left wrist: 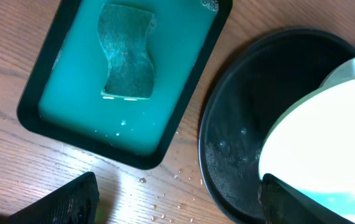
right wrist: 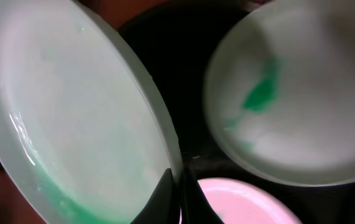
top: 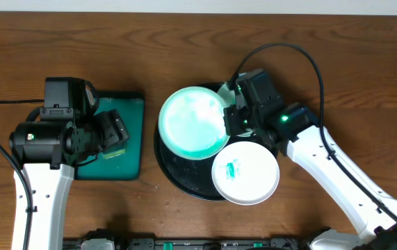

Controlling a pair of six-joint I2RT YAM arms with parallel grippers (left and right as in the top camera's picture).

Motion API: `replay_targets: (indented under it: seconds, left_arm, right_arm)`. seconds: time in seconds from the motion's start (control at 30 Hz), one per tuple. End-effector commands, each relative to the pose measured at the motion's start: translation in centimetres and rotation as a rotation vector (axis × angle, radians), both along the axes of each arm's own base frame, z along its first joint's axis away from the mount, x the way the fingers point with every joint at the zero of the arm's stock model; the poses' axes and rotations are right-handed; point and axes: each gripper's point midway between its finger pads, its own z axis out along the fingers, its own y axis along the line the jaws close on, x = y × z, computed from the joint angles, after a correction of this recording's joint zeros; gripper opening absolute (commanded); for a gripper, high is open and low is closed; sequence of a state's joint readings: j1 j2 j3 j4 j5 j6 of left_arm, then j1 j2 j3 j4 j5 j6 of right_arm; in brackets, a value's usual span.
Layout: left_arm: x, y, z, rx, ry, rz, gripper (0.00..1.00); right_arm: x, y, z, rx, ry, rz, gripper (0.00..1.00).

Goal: Clean dirty plates on tray and stack at the side
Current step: 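Lift the cleaned pale green plate with the right gripper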

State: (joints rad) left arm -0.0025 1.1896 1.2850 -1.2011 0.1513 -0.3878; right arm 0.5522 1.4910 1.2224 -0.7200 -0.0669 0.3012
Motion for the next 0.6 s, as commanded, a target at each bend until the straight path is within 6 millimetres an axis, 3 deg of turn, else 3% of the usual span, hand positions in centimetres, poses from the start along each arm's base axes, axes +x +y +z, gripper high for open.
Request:
replay_targets:
  seconds: [0.0,0.23,0.57]
  left_arm:
    - [0.1,-0.1,-0.3,0.006,0.008,-0.013,0.83]
    - [0.4,-0.1,-0.6,0.006,0.017,-0.013,0.83]
    - [0.7,-0.1,-1.5,0.005,0.052,-0.013,0.83]
  right_arm:
    - [2.4,-1.5,3.8,-0.151,-0.193,-0.012,0.01]
    - [2.9,-2.3,6.5,-0.441,-0.39,0.007,0.01]
    - [1.8,-1.5,9.9,-0.823,-0.619,0.047,0.01]
